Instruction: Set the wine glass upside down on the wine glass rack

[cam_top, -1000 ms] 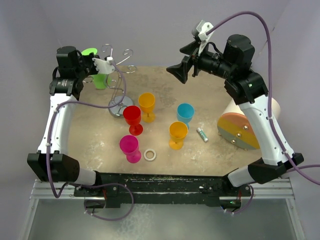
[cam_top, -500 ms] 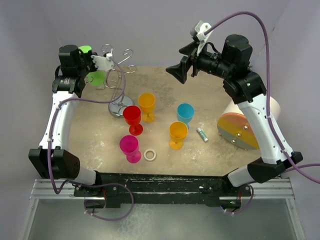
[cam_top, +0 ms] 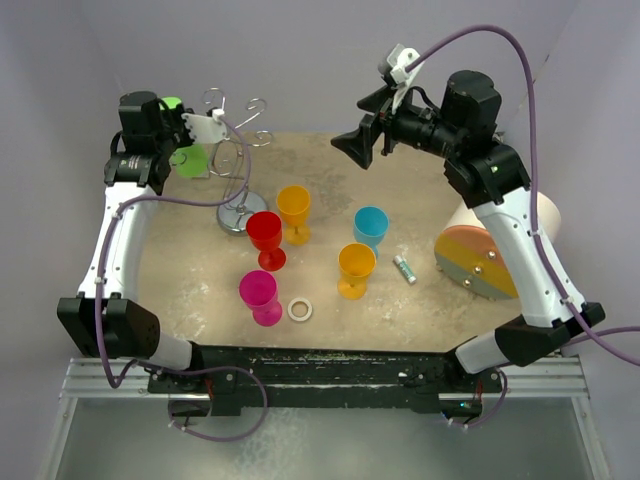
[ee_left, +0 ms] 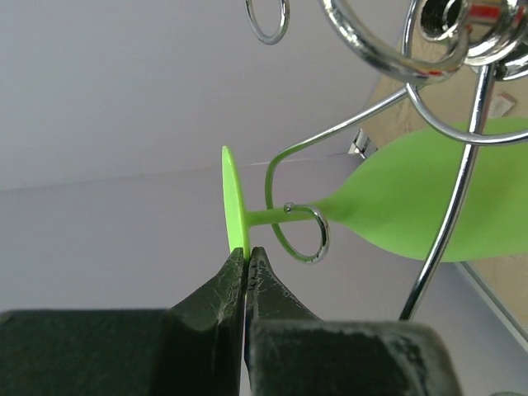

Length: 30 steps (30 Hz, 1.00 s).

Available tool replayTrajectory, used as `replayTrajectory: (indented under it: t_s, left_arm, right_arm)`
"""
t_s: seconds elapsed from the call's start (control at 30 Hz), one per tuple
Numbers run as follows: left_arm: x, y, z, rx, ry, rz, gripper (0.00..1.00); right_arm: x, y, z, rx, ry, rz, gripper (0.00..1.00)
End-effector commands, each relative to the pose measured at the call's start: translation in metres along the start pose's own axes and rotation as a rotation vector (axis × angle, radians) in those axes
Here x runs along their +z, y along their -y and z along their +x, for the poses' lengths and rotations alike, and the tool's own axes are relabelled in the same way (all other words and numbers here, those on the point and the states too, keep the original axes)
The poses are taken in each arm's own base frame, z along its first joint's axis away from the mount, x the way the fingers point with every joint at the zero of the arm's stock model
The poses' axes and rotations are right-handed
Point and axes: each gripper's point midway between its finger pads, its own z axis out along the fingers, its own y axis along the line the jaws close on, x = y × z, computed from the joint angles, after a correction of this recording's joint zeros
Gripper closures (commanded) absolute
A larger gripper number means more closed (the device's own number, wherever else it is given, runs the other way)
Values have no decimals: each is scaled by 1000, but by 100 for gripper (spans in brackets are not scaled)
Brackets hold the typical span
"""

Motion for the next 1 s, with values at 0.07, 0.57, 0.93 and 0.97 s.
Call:
replayTrajectory:
  t_s: [0.07,0.57,0.93,0.97]
  left_arm:
    - [-27,-27,-8,-18,26,-73,100]
    - [-32,-17,-14,-42,61,-32,100]
    - [-27,-1,-16,-57,61,23,99]
    - [-27,0,-16,-57,60,28,98]
  right_arm:
    - [-13,-3,-27,-58,78,10,5]
    - [-19,-5,-29,-63,86,12,4]
    - [-21,-4,-28,-64,86,16,3]
    - [-21,-4,-28,-65,86,15,3]
